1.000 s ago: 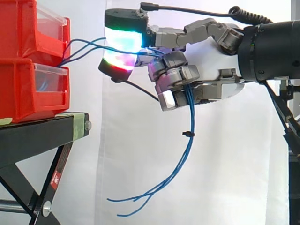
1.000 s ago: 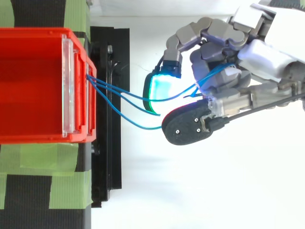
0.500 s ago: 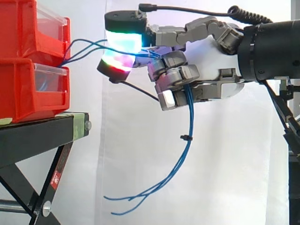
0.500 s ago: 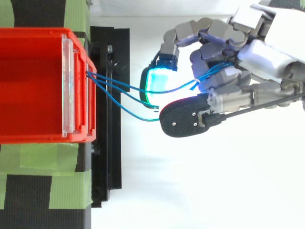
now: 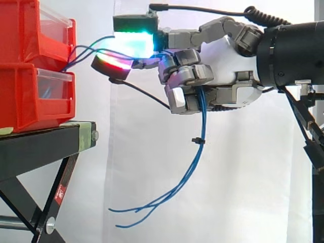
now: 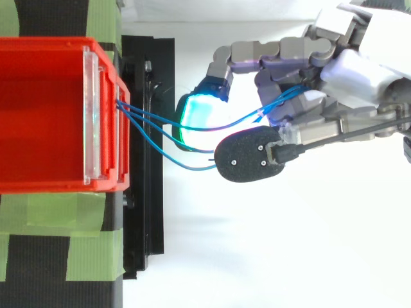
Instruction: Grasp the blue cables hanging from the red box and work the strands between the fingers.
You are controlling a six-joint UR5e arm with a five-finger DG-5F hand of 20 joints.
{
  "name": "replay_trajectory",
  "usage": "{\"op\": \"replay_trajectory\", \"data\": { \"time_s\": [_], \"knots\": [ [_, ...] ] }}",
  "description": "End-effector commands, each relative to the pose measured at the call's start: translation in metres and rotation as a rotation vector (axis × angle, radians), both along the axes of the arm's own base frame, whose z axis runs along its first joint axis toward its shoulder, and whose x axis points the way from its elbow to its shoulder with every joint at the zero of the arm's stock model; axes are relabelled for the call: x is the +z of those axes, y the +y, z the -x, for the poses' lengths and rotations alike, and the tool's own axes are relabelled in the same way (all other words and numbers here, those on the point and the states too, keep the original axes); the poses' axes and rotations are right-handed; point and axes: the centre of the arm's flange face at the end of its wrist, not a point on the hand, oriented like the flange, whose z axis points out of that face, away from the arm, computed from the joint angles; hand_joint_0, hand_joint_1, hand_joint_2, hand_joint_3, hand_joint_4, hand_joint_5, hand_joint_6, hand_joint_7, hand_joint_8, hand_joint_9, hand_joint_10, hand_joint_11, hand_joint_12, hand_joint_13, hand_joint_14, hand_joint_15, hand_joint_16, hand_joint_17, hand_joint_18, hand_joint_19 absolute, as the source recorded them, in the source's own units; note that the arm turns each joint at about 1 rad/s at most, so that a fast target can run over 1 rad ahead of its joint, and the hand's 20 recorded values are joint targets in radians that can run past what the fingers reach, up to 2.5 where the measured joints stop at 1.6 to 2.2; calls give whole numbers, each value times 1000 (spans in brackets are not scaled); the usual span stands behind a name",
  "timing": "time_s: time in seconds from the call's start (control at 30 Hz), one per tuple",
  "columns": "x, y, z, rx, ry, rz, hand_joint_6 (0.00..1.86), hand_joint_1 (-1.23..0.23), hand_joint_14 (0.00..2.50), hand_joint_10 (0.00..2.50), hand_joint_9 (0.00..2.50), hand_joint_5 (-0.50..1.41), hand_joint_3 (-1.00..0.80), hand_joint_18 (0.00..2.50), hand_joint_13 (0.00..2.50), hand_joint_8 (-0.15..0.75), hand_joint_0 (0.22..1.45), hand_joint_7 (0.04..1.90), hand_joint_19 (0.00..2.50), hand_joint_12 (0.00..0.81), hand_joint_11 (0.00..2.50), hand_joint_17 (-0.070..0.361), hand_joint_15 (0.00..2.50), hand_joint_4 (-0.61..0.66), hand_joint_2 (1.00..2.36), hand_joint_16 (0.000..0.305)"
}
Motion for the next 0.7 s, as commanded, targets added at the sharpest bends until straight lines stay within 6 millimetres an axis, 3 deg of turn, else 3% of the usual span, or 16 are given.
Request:
{"op": "replay_trajectory", "data": {
  "time_s": [0.0, 0.07, 0.13, 0.23, 0.37, 0.4, 0.43, 0.47, 0.5, 0.57, 0.67],
  "knots": [
    [0, -1, 0, 0, -2, -3, 17, -803, 2500, 2500, 652, 507, -337, 1265, 1006, 412, 1184, 1155, 829, 506, 2417, 128, 1570, 50, 1016, 57],
    [0, -1, 0, 0, -2, -3, 19, -763, 2500, 2500, 652, 622, -213, 1265, 1006, 412, 1311, 1142, 829, 506, 2417, 128, 1570, 70, 1014, 57],
    [0, -1, 0, 0, -2, -3, 19, -738, 2500, 2500, 652, 706, -163, 1265, 1006, 412, 1354, 1156, 829, 506, 2417, 128, 1570, 93, 1012, 57],
    [1, -1, 0, 0, -4, -3, 21, -753, 2500, 2500, 652, 706, 28, 1265, 1006, 412, 1176, 1184, 829, 506, 2417, 128, 1570, 145, 1036, 57],
    [1, -1, -1, 1, -4, -3, 17, -788, 2500, 2500, 652, 623, -72, 1265, 1006, 412, 955, 1248, 829, 506, 2417, 128, 1570, 117, 1208, 57],
    [0, -1, 0, 1, -2, -2, 15, -794, 2500, 2500, 652, 574, -102, 1265, 1006, 412, 917, 1265, 829, 506, 2417, 128, 1570, 140, 1204, 57],
    [0, -1, 0, 1, -1, 0, 12, -783, 2500, 2500, 652, 529, -94, 1265, 1006, 412, 908, 1307, 829, 506, 2417, 128, 1570, 156, 1000, 57],
    [0, -1, 0, 1, -1, 0, 9, -767, 2500, 2500, 652, 491, -277, 1265, 1006, 412, 853, 1342, 829, 506, 2417, 128, 1570, 158, 1007, 57],
    [0, -1, 0, 1, -2, -1, 9, -766, 2500, 2500, 652, 488, -311, 1265, 1006, 412, 845, 1347, 829, 506, 2417, 128, 1570, 144, 1008, 57],
    [0, -1, 0, 1, -1, 0, 6, -748, 2500, 2500, 652, 425, -641, 1265, 1006, 412, 777, 1396, 829, 506, 2417, 128, 1570, 140, 1011, 57],
    [0, -1, 0, 0, 0, -1, 5, -750, 2500, 2500, 652, 417, -881, 1265, 1006, 412, 728, 1414, 829, 506, 2417, 128, 1570, 174, 1003, 57]
  ]
}}
